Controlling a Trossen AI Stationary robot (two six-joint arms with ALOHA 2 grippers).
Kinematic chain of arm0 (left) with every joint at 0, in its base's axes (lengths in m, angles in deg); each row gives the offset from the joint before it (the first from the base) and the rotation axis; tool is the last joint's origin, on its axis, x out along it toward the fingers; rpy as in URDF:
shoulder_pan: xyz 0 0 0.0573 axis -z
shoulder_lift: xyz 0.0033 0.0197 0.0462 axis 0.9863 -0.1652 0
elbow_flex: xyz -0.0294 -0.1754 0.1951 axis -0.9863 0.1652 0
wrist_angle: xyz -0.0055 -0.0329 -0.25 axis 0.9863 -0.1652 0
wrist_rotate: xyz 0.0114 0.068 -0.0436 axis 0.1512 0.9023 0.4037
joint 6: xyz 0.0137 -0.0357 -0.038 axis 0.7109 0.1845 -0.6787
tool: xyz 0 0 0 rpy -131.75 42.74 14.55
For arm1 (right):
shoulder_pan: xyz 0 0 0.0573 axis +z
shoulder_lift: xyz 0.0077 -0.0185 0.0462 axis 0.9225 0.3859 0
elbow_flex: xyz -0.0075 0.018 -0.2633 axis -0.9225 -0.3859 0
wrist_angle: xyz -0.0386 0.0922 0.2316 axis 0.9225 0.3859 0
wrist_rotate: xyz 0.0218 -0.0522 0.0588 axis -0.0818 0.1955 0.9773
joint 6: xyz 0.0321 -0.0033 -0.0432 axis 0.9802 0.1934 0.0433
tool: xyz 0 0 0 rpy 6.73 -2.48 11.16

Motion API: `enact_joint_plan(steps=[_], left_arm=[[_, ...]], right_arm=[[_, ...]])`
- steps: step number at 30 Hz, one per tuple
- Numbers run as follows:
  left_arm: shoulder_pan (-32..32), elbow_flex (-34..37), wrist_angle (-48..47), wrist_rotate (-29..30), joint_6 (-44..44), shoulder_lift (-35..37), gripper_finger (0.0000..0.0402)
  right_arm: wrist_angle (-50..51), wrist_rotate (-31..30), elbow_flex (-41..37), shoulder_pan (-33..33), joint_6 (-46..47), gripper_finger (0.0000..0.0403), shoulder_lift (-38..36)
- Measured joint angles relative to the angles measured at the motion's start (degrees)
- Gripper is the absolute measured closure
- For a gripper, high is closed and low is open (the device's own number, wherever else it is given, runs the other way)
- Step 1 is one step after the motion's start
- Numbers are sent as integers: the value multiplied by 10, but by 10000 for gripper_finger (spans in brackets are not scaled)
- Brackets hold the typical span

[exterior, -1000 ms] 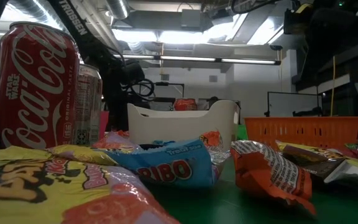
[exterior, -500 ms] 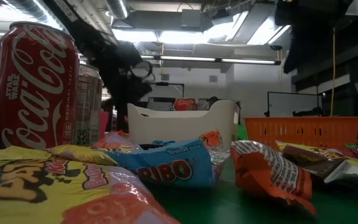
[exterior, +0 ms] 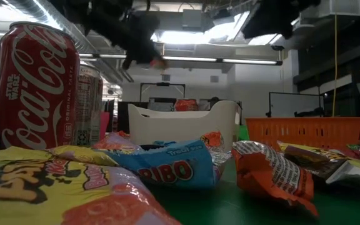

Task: Sort candy
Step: Put the orange chocolate into the blue bin

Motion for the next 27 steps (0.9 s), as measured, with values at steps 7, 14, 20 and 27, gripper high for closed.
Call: enact_joint_plan(steps=[7,14,20,27], left_arm=[[95,0,139,0,27,0,401],[166,0,191,5,82,0,401],[198,0,201,21,108,0,401],[218,0,205,27,113,0,401]], right_arm=[[-129,5,0,0,-12,288,37],[-242,5,0,0,-12,288,80],[-321,59,0,0,-12,288,113],[-394,103,0,0,-12,288,155]])
